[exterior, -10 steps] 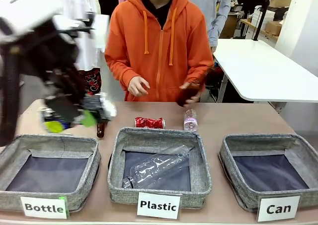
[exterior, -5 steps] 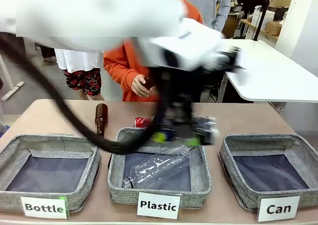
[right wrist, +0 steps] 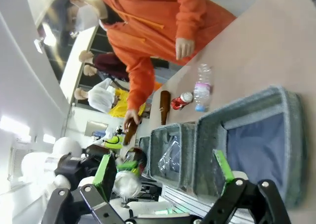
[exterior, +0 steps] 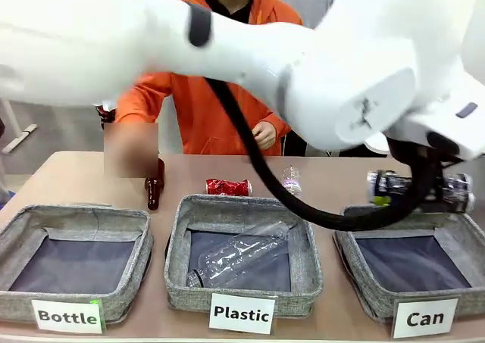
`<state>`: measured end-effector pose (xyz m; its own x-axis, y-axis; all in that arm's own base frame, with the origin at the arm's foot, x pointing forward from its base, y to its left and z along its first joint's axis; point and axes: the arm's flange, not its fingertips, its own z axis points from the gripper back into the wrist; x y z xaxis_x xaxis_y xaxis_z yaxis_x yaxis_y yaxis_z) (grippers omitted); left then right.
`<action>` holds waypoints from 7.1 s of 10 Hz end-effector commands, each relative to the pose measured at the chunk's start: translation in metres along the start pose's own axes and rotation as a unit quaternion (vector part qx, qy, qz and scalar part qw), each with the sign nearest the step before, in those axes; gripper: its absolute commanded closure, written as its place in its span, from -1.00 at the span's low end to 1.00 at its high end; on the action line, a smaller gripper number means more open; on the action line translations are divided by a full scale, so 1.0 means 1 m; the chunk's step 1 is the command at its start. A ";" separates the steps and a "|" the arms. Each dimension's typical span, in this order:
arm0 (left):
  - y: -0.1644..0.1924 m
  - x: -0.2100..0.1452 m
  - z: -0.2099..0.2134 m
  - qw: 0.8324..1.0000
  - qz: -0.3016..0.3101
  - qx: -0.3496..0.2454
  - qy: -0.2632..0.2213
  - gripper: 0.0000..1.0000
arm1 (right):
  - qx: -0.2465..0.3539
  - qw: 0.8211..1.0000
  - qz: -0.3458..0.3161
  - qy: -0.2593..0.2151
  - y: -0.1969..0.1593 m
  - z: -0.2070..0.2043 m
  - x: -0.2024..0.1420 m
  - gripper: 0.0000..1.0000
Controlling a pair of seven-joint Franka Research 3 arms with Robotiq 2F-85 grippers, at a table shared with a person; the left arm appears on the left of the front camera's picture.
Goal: Sort the can waste into the basket.
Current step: Pick up the can waste from the table and place it in the right Fabric basket.
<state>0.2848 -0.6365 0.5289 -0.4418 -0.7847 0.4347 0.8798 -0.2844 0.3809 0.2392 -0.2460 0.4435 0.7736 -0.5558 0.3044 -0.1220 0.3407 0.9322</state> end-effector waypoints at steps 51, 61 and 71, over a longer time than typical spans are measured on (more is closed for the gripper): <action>-0.190 -0.604 0.360 0.563 0.776 -0.157 -0.235 -1.00 | -0.069 0.922 0.021 0.380 0.113 -0.246 -0.063 -1.00; -0.253 -0.692 0.557 0.529 0.784 -0.065 -0.317 -1.00 | -0.487 0.817 0.057 0.302 0.207 -0.586 -0.110 -1.00; -0.197 -0.559 0.315 0.574 0.743 -0.286 -0.191 -1.00 | -0.485 0.797 0.170 0.316 0.187 -0.629 -0.086 -1.00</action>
<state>0.3042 0.0121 0.4453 0.9655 -0.2365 0.1086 0.1963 0.3876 -0.9007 0.5197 0.3316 0.4651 0.9987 0.0143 0.0490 -0.0227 0.9844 0.1743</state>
